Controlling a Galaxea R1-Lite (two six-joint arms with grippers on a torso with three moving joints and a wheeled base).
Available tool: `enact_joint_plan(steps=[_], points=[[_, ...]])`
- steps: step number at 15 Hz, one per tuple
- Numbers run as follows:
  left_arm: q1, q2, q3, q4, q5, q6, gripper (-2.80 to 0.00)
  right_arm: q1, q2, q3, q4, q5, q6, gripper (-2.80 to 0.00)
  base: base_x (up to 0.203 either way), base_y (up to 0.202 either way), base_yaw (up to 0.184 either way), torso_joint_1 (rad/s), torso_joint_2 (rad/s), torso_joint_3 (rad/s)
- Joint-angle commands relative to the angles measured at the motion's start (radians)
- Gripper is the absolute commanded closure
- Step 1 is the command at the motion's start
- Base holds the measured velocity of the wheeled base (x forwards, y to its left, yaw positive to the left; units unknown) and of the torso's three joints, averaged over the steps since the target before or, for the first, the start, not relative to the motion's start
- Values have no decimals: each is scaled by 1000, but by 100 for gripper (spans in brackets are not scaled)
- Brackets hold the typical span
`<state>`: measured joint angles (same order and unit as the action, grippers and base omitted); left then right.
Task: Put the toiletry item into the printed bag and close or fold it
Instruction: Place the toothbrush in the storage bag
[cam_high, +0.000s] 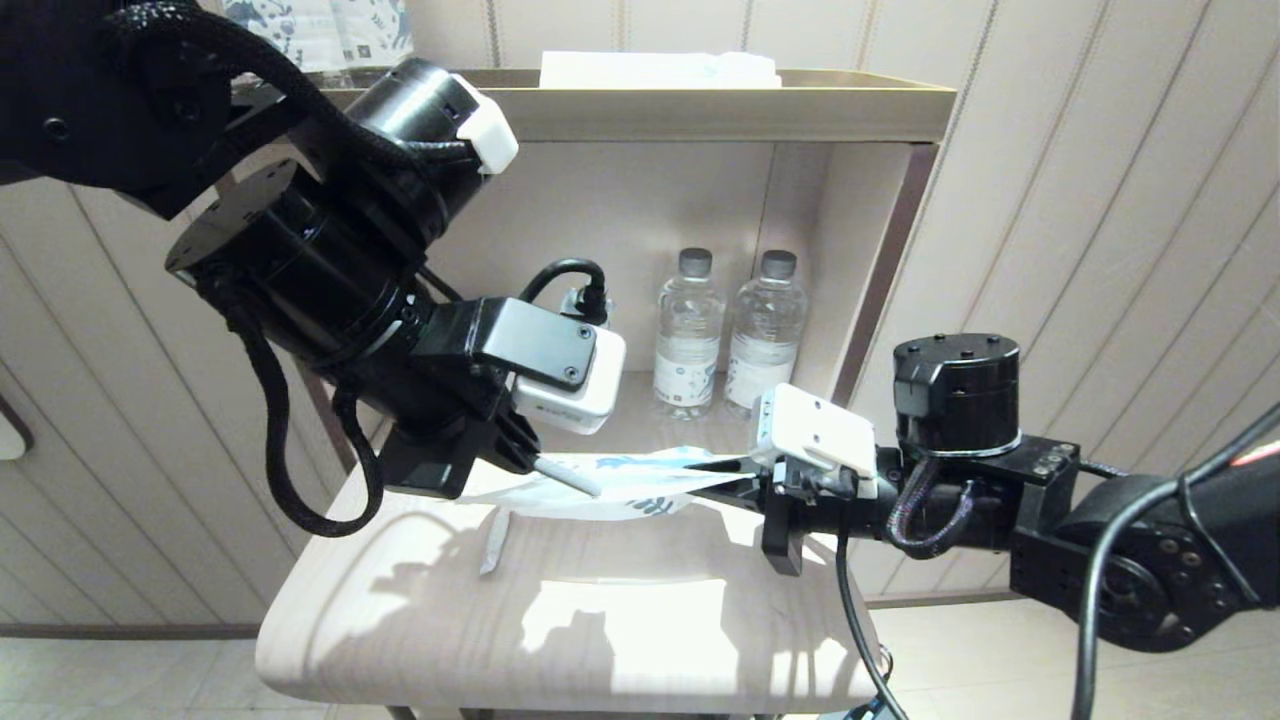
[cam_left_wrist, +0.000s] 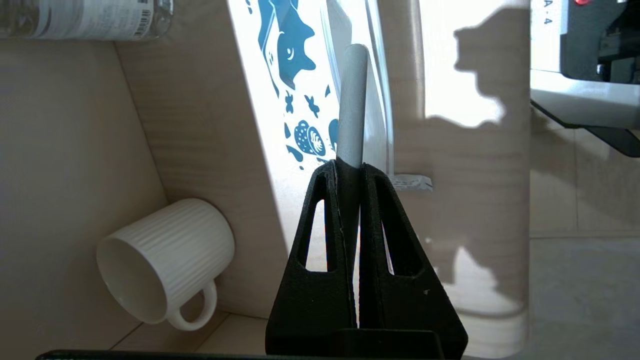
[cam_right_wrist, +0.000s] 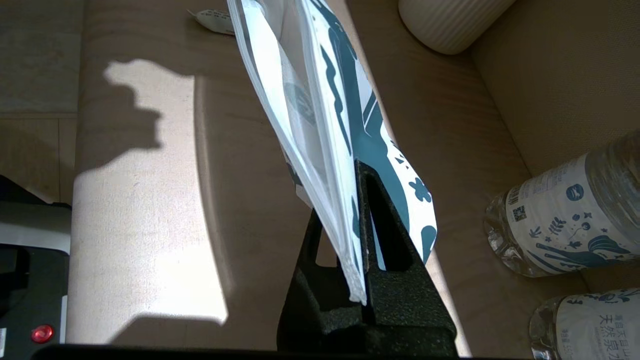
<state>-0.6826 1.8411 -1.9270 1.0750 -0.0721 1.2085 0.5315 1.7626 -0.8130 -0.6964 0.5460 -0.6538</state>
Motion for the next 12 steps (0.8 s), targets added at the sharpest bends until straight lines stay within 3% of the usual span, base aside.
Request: enact_joint_plan(steps=[1,12], points=[[0,18,-2,-12,2,7,0,1,-3,1,-4,3,-4,0,0,0,0,0,0,0],[20,38,-3,-90,-9,-4,0,2,-23,14,-3,5,-6,0,0,0,0,0,0,0]])
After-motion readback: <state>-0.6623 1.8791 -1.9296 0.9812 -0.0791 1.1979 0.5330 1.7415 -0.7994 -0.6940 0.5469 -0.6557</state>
